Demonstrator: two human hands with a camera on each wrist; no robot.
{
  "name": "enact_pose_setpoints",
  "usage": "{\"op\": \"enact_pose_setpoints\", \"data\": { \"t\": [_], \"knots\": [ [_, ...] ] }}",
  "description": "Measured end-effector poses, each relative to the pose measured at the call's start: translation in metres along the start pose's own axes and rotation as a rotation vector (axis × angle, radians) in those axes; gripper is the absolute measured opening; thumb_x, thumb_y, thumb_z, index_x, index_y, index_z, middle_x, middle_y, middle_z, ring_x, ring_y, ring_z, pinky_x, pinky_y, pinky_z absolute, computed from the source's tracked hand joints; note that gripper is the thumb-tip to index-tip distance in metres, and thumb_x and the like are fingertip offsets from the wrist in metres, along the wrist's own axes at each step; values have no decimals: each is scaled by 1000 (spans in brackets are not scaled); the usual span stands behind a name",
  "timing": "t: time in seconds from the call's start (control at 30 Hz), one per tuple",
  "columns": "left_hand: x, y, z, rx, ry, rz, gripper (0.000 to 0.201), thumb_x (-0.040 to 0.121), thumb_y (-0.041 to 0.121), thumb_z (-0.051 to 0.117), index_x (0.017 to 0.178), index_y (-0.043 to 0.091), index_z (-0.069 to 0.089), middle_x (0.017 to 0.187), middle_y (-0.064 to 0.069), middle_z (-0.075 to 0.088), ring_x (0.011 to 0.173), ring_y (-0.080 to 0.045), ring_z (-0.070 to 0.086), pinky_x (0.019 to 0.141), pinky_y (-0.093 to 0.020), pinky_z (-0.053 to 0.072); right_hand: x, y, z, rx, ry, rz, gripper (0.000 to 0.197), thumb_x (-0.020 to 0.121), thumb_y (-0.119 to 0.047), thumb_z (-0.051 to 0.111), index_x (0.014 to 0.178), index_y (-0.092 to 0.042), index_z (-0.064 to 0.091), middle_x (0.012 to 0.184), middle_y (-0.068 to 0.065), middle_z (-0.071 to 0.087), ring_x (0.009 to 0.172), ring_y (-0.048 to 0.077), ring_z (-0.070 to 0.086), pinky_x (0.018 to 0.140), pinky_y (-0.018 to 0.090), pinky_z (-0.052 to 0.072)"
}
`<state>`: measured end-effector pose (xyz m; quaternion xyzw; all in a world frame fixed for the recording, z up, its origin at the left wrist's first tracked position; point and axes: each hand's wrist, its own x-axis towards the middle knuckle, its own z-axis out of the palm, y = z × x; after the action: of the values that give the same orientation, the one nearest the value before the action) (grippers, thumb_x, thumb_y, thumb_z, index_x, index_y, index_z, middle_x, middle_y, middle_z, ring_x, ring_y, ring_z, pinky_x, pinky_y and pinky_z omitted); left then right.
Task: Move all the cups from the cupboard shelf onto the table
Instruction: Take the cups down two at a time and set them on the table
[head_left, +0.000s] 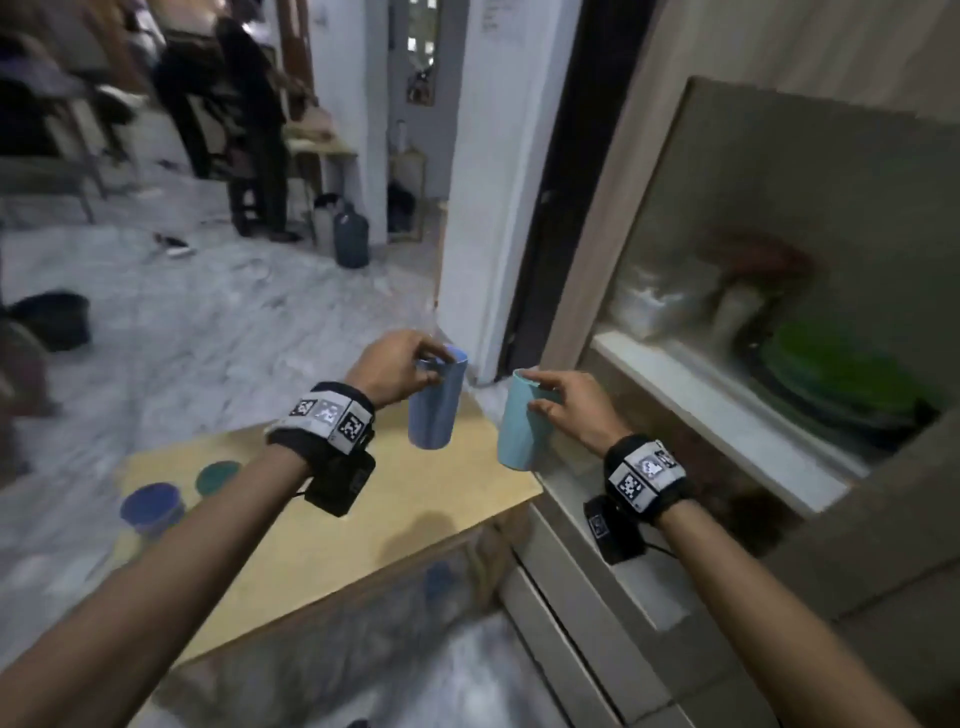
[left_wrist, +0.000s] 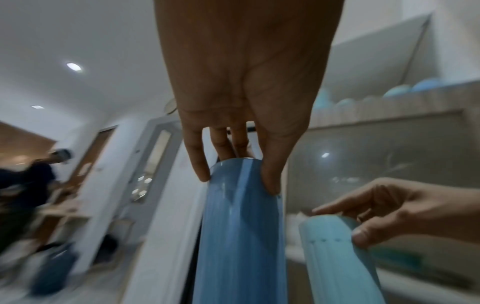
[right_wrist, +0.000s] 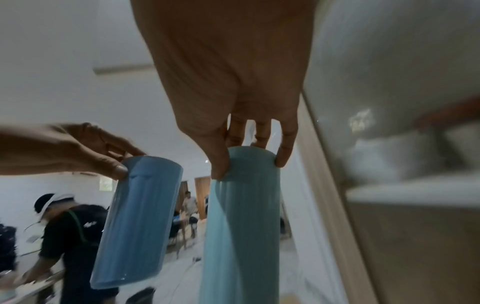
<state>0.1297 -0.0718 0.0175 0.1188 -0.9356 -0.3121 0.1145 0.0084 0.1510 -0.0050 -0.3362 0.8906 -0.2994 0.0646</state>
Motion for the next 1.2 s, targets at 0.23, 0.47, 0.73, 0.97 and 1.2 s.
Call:
{"op": "enact_pose_setpoints", "data": {
  "t": [0.23,0.47,0.73,0.97,1.2],
  "knots": [
    [-62,-156,51,133,-58,-316,28,77,10,61,101,19,72,108,-4,74,103,-26,66,87,-34,51,31,-23,180,-81,-217,-15,36,80,-15,64,115,-23,68,117,4,71,107,23,65,88,32,50],
    [-65,-255,75,269,-28,-437,25,77,9,54,92,24,66,96,1,73,104,-25,61,111,-46,25,83,-54,290,-231,-365,-129,11,82,-6,55,90,-12,58,92,10,68,87,36,62,66,33,42],
    [-34,-308,84,326,-63,-439,17,81,10,49,75,25,56,83,1,69,96,-25,61,115,-51,15,134,-61,343,-299,-417,-129,13,80,-3,52,90,-9,57,95,14,66,89,37,60,68,37,47],
    [-14,-326,92,366,-153,-472,20,80,8,46,69,24,47,71,3,58,90,-24,60,116,-54,13,158,-45,364,-336,-430,-101,14,83,-3,49,92,-7,58,99,15,66,91,37,61,68,36,47],
    [-4,-335,107,351,-204,-491,21,80,6,46,68,23,47,72,0,64,89,-24,59,117,-57,8,169,-30,371,-344,-460,-107,14,79,-2,49,78,-15,47,91,16,64,80,37,57,60,31,34]
  ]
}}
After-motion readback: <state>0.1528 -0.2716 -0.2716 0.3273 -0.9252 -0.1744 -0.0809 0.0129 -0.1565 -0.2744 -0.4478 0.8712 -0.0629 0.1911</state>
